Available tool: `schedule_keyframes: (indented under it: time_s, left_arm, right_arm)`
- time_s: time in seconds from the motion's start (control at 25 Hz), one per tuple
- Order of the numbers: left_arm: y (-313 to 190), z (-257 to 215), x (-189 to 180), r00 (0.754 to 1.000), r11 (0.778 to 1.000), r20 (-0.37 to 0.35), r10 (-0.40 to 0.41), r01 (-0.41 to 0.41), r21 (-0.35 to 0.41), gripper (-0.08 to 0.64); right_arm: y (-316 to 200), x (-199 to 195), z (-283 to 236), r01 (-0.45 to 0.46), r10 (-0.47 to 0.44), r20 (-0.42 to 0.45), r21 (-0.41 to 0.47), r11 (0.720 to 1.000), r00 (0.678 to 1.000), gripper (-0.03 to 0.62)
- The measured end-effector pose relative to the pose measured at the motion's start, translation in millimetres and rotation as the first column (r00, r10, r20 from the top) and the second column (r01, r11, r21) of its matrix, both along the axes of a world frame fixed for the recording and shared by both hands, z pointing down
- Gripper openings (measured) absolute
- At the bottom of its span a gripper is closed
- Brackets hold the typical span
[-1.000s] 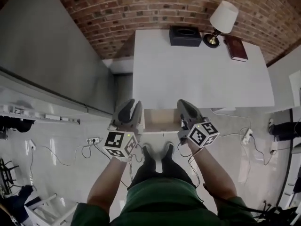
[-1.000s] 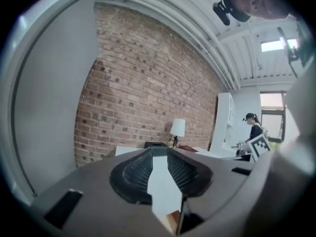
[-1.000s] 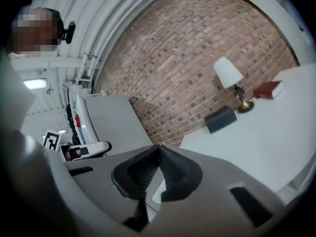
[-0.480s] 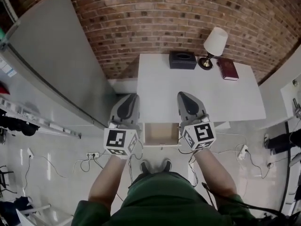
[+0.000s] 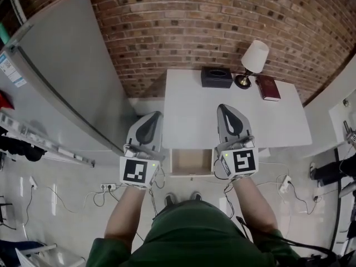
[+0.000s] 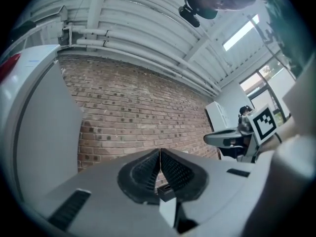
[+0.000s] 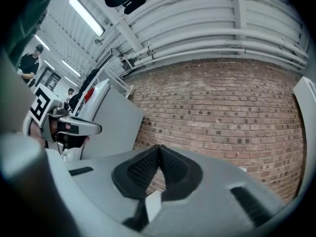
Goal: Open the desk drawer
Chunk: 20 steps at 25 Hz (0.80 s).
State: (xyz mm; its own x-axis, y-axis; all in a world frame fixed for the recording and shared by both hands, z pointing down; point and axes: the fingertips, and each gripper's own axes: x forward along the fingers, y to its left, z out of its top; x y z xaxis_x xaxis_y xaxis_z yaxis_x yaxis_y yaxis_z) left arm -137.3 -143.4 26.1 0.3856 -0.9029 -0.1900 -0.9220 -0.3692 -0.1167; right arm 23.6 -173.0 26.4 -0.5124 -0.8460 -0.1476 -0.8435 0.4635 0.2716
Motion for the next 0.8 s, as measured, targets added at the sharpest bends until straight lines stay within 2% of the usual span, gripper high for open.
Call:
schedule_keyframes:
  time_s: [0.32,0.56,0.8]
  left_arm:
    - [-3.1,1.0,-14.9,0.998,1.000,-0.063,0.014,-0.014,-0.007,0.012]
    - [-8.9,9.0,-20.4,0.999,1.000,-0.044,0.015,-0.015,-0.018,0.012]
    - [-14.0,10.1,-27.3,0.999,1.000,-0.048,0.015,-0.016,-0.025,0.012]
  right_arm:
    - [-0.7,-13.4,1.9,0.006,-0.006,-0.045,-0.004,1.000,0.999,0.002]
    - [0.3,-18.8,5.9,-0.012,0.013,-0.086,0.015,1.000,0.996,0.002]
    - [-2.2,-23.0,7.4,-0.022,0.023,-0.090,0.018,1.000,0.996,0.002]
